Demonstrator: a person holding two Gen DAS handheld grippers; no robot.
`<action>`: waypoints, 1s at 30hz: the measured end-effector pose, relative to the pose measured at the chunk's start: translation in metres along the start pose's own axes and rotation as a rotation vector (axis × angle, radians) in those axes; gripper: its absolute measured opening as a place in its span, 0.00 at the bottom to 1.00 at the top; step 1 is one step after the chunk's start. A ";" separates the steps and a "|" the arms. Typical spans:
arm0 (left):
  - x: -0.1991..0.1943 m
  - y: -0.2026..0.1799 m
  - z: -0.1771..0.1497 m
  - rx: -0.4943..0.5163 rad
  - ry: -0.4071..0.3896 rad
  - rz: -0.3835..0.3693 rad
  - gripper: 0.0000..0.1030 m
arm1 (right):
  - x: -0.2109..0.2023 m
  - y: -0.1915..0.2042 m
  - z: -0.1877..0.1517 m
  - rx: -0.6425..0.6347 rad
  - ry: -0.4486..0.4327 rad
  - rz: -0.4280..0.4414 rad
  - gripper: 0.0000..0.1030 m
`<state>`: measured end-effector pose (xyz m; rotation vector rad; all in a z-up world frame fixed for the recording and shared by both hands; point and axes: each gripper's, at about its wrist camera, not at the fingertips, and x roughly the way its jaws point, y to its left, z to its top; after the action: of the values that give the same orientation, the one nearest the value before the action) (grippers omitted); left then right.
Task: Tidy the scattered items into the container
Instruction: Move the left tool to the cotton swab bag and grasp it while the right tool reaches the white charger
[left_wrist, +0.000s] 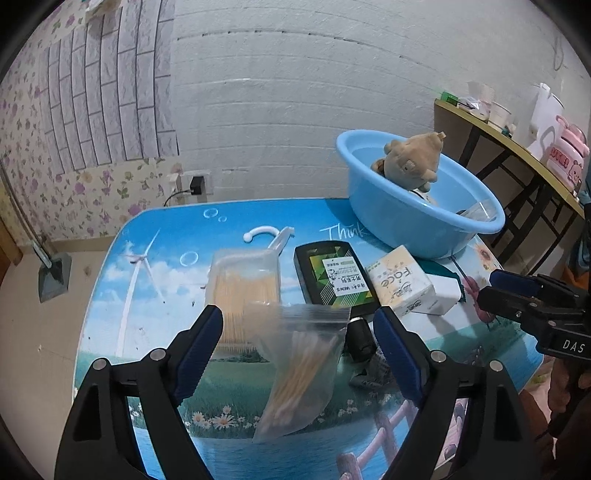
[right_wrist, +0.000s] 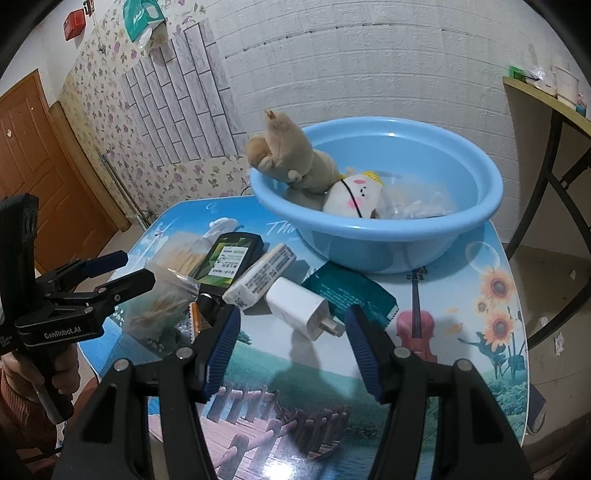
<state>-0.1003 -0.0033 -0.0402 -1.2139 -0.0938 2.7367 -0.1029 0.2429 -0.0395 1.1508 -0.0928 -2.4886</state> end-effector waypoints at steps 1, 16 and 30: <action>0.000 0.000 -0.001 0.003 0.000 0.002 0.81 | 0.000 -0.001 0.000 0.002 0.000 0.000 0.57; 0.013 0.023 -0.013 -0.044 0.040 0.017 0.81 | 0.015 -0.014 -0.001 0.061 -0.003 -0.033 0.57; 0.022 0.026 -0.021 -0.041 0.059 -0.015 0.81 | 0.021 -0.010 -0.002 0.079 -0.018 -0.009 0.57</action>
<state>-0.1027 -0.0256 -0.0735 -1.2984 -0.1522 2.6965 -0.1170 0.2446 -0.0575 1.1632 -0.1930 -2.5235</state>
